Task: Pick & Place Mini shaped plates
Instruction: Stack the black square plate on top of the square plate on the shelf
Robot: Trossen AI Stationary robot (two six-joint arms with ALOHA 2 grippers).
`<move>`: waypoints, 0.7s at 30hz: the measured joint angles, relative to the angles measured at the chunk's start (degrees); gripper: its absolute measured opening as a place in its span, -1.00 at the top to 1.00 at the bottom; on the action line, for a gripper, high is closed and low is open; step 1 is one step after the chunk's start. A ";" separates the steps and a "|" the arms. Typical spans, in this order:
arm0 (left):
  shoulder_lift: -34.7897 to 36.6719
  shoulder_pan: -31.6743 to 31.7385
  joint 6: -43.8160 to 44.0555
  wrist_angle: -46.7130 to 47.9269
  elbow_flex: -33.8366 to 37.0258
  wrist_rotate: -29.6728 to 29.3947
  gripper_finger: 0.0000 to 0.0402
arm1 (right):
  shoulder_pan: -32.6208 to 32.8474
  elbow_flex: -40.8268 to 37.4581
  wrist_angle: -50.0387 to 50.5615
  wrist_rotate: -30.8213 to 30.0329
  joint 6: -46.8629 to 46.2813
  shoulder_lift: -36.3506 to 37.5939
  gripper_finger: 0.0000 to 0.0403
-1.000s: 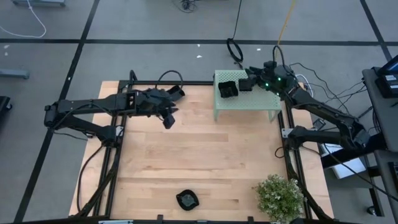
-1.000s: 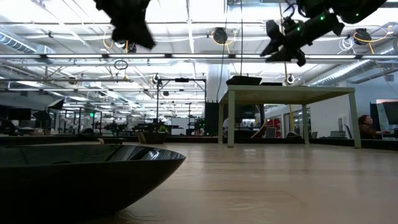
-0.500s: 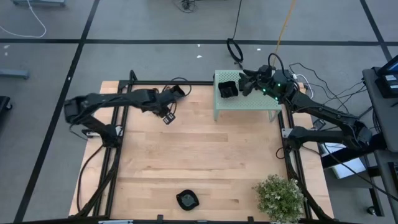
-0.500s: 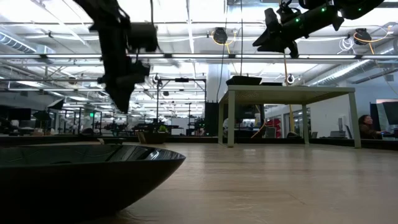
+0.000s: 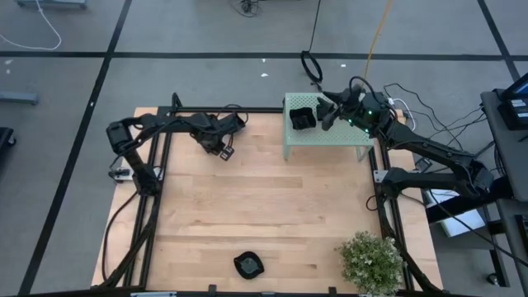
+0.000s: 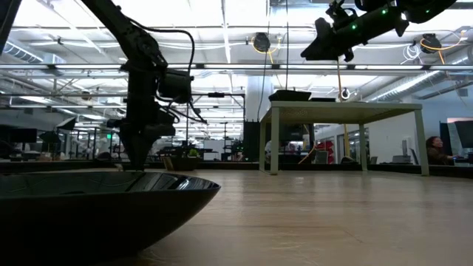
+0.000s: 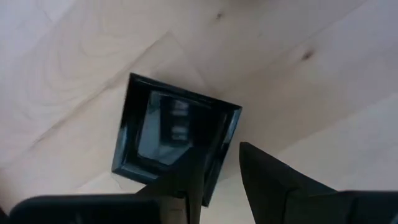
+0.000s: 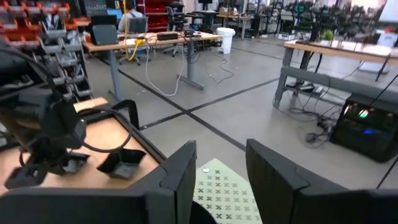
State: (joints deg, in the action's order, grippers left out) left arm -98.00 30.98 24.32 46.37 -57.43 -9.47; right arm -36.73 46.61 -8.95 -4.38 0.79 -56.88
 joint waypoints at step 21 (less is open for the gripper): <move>-1.16 0.92 -2.79 -3.45 0.00 -1.49 0.46 | -0.07 0.00 0.15 -0.04 4.86 0.00 0.35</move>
State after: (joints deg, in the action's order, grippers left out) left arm -99.15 31.90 21.53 42.92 -57.43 -10.96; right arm -36.80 46.61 -8.80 -4.43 5.65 -56.88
